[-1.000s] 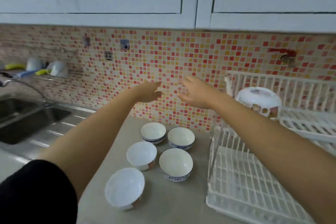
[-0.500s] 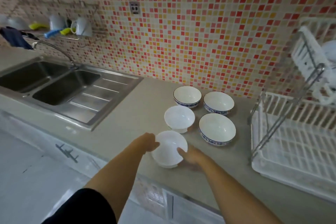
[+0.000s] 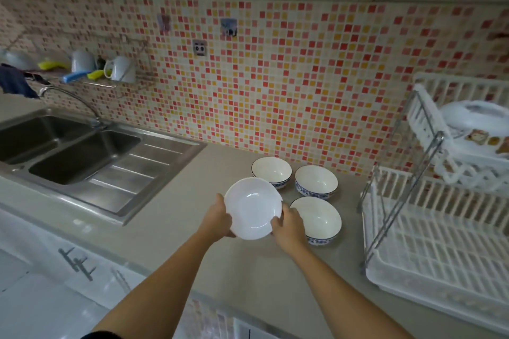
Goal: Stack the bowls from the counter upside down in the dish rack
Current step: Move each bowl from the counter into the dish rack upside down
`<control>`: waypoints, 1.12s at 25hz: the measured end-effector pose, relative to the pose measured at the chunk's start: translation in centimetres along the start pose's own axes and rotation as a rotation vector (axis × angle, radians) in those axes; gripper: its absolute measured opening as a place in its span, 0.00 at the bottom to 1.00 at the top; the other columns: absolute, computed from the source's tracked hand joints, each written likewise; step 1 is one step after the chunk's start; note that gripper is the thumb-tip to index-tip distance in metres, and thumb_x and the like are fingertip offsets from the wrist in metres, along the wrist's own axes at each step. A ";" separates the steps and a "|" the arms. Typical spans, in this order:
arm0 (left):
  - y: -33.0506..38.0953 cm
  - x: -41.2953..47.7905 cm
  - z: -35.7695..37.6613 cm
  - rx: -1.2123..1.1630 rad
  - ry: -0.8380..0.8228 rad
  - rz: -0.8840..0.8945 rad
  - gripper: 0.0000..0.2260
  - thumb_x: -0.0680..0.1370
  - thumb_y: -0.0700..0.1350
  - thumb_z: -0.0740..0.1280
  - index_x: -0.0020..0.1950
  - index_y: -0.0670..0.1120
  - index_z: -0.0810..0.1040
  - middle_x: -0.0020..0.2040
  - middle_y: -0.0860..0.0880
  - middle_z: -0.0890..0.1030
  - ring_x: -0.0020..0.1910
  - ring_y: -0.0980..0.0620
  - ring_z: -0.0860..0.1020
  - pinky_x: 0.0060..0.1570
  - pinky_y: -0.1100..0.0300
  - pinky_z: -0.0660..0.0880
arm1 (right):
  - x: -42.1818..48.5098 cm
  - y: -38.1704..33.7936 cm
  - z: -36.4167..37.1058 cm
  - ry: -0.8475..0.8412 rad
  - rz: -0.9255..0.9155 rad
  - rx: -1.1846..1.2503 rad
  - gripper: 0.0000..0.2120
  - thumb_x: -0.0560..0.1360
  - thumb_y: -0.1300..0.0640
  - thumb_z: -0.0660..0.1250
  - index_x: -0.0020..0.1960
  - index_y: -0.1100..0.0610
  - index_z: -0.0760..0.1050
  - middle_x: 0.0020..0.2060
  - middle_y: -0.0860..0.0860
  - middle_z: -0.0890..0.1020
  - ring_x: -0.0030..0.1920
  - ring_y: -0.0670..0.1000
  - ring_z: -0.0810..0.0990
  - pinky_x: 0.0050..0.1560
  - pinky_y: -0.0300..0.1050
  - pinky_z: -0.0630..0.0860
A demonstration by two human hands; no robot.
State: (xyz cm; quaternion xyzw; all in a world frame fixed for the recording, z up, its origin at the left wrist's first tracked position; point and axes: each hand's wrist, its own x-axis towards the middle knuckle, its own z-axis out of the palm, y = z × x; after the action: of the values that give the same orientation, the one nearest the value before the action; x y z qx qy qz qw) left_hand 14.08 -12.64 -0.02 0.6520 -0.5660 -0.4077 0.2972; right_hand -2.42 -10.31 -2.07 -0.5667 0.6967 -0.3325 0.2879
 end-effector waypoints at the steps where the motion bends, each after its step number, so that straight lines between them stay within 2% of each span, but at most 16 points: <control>1: 1.7 0.0 0.1 -0.030 0.024 0.052 0.08 0.78 0.33 0.54 0.55 0.42 0.60 0.53 0.45 0.67 0.42 0.46 0.75 0.21 0.61 0.76 | 0.2 -0.8 -1.4 0.073 -0.018 0.022 0.19 0.76 0.60 0.60 0.67 0.57 0.69 0.59 0.57 0.74 0.58 0.57 0.76 0.57 0.50 0.74; 3: 5.3 0.5 0.4 -0.056 0.080 0.173 0.08 0.79 0.36 0.57 0.54 0.45 0.62 0.54 0.45 0.70 0.49 0.44 0.76 0.25 0.60 0.78 | 0.7 -2.7 -4.8 0.197 -0.061 0.091 0.20 0.78 0.59 0.59 0.70 0.56 0.66 0.63 0.54 0.73 0.61 0.55 0.74 0.61 0.51 0.73; 5: 9.7 0.8 1.0 -0.130 0.105 0.285 0.11 0.78 0.38 0.59 0.58 0.47 0.62 0.57 0.45 0.71 0.56 0.43 0.75 0.33 0.54 0.82 | 1.4 -4.8 -9.0 0.284 -0.142 0.094 0.22 0.79 0.56 0.59 0.72 0.55 0.62 0.66 0.53 0.70 0.63 0.55 0.73 0.62 0.52 0.73; 7: 15.2 0.4 2.0 -0.210 0.114 0.409 0.14 0.78 0.36 0.58 0.62 0.46 0.62 0.58 0.47 0.70 0.57 0.44 0.74 0.34 0.56 0.83 | 2.3 -6.5 -14.2 0.355 -0.230 0.060 0.24 0.79 0.55 0.57 0.74 0.54 0.57 0.68 0.53 0.67 0.61 0.55 0.74 0.60 0.52 0.75; 9: 21.1 -1.0 3.2 -0.284 0.103 0.542 0.16 0.79 0.35 0.57 0.65 0.47 0.61 0.59 0.49 0.68 0.55 0.45 0.75 0.34 0.58 0.83 | 2.8 -7.6 -19.7 0.444 -0.287 0.044 0.25 0.80 0.54 0.56 0.74 0.55 0.55 0.63 0.54 0.70 0.50 0.52 0.77 0.49 0.47 0.78; 11: 26.5 -2.8 4.8 -0.392 0.033 0.661 0.16 0.79 0.35 0.57 0.64 0.48 0.60 0.57 0.51 0.68 0.55 0.47 0.74 0.39 0.53 0.83 | 2.4 -8.2 -25.2 0.524 -0.313 0.041 0.23 0.79 0.55 0.56 0.73 0.55 0.57 0.50 0.54 0.74 0.36 0.46 0.73 0.34 0.36 0.73; 13: 30.4 -4.2 6.4 -0.452 -0.019 0.740 0.14 0.79 0.35 0.58 0.60 0.50 0.61 0.54 0.53 0.69 0.53 0.48 0.75 0.41 0.50 0.83 | 1.4 -8.5 -30.2 0.574 -0.322 0.059 0.20 0.79 0.60 0.55 0.71 0.57 0.60 0.48 0.53 0.74 0.35 0.44 0.72 0.31 0.34 0.69; 15: 33.7 -5.3 8.2 -0.372 -0.026 0.809 0.13 0.79 0.38 0.60 0.59 0.50 0.62 0.55 0.50 0.73 0.49 0.47 0.79 0.39 0.49 0.83 | -0.2 -8.1 -35.0 0.642 -0.363 0.015 0.20 0.79 0.62 0.53 0.70 0.58 0.62 0.48 0.55 0.76 0.36 0.47 0.74 0.31 0.38 0.74; 17: 36.3 -6.3 9.7 -0.172 0.055 0.878 0.15 0.79 0.45 0.62 0.64 0.47 0.63 0.57 0.48 0.76 0.45 0.48 0.81 0.37 0.53 0.82 | -1.3 -7.1 -39.2 0.714 -0.416 -0.084 0.23 0.79 0.63 0.53 0.73 0.54 0.59 0.52 0.56 0.77 0.39 0.50 0.76 0.35 0.47 0.78; 20: 38.7 -7.6 11.5 0.075 0.175 1.011 0.21 0.79 0.50 0.62 0.69 0.47 0.62 0.63 0.46 0.75 0.47 0.50 0.80 0.47 0.53 0.80 | -2.4 -4.4 -43.0 0.729 -0.359 -0.379 0.27 0.80 0.63 0.52 0.76 0.50 0.49 0.67 0.56 0.69 0.46 0.53 0.74 0.42 0.47 0.74; 22: 39.3 -8.4 13.1 0.295 0.174 1.174 0.25 0.79 0.48 0.61 0.74 0.48 0.57 0.69 0.47 0.71 0.54 0.48 0.79 0.53 0.53 0.76 | -2.9 -2.6 -43.8 0.690 -0.335 -0.603 0.29 0.80 0.63 0.54 0.77 0.52 0.46 0.71 0.55 0.63 0.49 0.55 0.74 0.44 0.48 0.74; 24: 39.9 -8.7 14.9 0.425 0.115 1.244 0.28 0.79 0.43 0.62 0.75 0.48 0.53 0.72 0.47 0.67 0.57 0.46 0.78 0.56 0.53 0.75 | -2.7 -0.7 -44.3 0.681 -0.392 -0.831 0.33 0.78 0.63 0.59 0.77 0.54 0.45 0.72 0.56 0.63 0.51 0.57 0.77 0.44 0.50 0.77; 26: 40.3 -8.2 16.2 0.481 0.081 1.249 0.30 0.78 0.40 0.62 0.76 0.48 0.52 0.74 0.46 0.64 0.59 0.44 0.77 0.59 0.50 0.75 | -2.4 0.4 -45.4 0.641 -0.460 -0.839 0.34 0.78 0.58 0.61 0.77 0.53 0.46 0.72 0.54 0.62 0.57 0.57 0.76 0.49 0.52 0.78; 28: 40.6 -7.4 16.8 0.470 0.064 1.229 0.29 0.77 0.39 0.63 0.75 0.46 0.55 0.73 0.44 0.65 0.60 0.43 0.76 0.57 0.51 0.75 | -2.3 0.9 -47.1 0.489 -0.515 -0.714 0.36 0.77 0.44 0.61 0.77 0.47 0.44 0.76 0.47 0.55 0.68 0.54 0.69 0.62 0.52 0.72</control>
State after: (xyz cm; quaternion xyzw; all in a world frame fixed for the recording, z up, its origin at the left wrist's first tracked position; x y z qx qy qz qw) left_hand -20.80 -11.54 27.69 0.2693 -0.9001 -0.0096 0.3423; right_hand -39.17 -1.51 26.16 -0.6888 0.6516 -0.2566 -0.1872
